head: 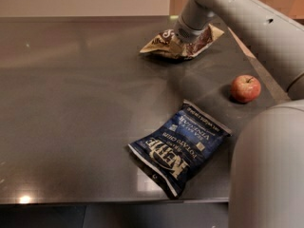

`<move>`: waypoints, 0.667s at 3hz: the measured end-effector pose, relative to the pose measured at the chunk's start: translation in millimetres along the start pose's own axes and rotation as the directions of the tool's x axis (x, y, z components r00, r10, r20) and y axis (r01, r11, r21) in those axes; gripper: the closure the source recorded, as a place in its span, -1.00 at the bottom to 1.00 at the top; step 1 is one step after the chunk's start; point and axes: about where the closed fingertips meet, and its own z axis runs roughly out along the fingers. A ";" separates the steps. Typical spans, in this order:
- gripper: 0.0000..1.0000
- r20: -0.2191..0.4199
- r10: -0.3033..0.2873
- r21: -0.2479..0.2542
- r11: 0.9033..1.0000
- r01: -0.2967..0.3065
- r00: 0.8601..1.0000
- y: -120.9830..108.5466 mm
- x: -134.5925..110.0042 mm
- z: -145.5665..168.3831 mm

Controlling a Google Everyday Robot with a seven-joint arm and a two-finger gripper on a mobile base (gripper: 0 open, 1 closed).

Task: Move brown chip bag near blue chip bag

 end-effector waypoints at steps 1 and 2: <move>1.00 0.000 -0.061 -0.020 0.998 0.061 0.998 23.8 -4.2 -20.9; 1.00 0.010 -0.118 -0.056 0.991 0.118 0.993 60.3 -5.5 -50.1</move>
Offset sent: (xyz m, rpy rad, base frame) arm -0.1250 0.0392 0.0539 -0.0300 0.0209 0.2111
